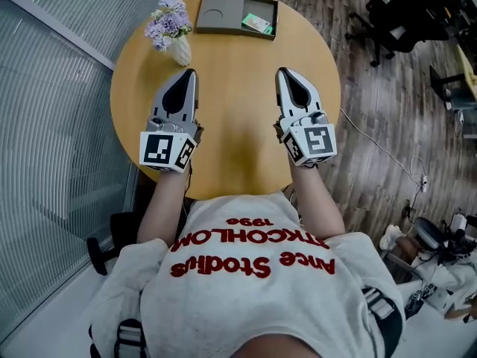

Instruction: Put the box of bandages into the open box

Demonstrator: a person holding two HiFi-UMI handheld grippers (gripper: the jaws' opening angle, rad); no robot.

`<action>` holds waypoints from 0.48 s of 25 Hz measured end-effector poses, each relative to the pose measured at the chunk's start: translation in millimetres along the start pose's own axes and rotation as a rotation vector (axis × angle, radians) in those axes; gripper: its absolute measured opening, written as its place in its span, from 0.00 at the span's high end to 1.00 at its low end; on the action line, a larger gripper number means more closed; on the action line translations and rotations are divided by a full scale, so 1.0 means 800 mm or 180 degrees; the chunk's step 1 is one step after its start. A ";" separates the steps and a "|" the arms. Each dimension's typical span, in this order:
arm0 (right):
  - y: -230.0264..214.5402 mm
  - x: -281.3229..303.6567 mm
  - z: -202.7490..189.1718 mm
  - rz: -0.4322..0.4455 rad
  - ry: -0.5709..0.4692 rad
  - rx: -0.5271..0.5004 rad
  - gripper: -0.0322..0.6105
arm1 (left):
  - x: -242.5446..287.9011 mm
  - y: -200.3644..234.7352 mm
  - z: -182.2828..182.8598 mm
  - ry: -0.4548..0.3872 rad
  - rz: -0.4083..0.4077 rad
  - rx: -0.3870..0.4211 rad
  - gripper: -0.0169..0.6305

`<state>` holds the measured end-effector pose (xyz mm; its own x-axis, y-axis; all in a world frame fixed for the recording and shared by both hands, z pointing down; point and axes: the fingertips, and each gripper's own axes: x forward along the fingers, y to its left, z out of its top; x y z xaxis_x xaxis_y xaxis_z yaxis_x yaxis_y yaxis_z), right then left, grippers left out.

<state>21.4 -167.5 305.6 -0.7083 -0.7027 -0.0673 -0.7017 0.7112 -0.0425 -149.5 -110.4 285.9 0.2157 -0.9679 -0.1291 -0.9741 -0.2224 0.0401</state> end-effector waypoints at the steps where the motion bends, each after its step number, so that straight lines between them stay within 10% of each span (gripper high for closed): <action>1: 0.003 -0.003 0.001 -0.0008 -0.0010 0.0011 0.94 | -0.003 -0.001 0.000 -0.0001 0.0001 -0.0003 0.97; 12: 0.003 -0.025 0.010 -0.0132 -0.0088 0.0116 0.94 | -0.021 -0.019 0.004 0.0036 -0.0063 0.0050 0.97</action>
<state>34.5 -151.7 299.0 -0.6759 -0.7312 -0.0924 -0.7266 0.6821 -0.0821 -138.4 -90.5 284.4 0.2355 -0.9646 -0.1184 -0.9706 -0.2397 0.0221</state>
